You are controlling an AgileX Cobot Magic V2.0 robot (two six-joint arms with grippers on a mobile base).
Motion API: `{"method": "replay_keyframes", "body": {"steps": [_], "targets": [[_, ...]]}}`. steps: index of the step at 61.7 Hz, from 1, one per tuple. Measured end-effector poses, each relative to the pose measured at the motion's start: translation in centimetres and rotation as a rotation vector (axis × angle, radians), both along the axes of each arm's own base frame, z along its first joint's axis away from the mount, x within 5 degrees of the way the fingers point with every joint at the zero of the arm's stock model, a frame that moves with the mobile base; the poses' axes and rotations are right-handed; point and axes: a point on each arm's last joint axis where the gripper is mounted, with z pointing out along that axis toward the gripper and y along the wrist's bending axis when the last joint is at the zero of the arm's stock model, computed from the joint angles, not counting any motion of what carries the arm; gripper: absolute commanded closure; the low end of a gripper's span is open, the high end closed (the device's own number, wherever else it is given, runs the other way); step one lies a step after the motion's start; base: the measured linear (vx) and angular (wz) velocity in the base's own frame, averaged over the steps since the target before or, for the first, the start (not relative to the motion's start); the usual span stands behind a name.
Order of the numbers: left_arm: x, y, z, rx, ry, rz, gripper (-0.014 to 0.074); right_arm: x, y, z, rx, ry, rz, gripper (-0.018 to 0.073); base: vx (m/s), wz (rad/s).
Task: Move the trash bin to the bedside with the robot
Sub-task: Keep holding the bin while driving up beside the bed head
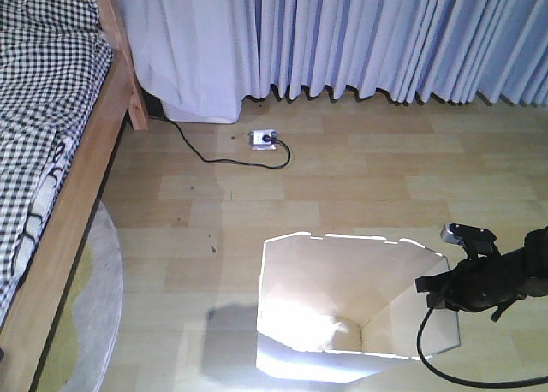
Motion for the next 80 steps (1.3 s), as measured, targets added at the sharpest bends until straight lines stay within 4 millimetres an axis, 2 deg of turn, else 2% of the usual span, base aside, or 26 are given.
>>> {"method": "replay_keyframes", "body": {"steps": [80], "targets": [[0.0,0.0,0.0,0.0,0.0,0.0,0.0603,0.0,0.0,0.0,0.0,0.0,0.0,0.0564,0.24,0.01]]}}
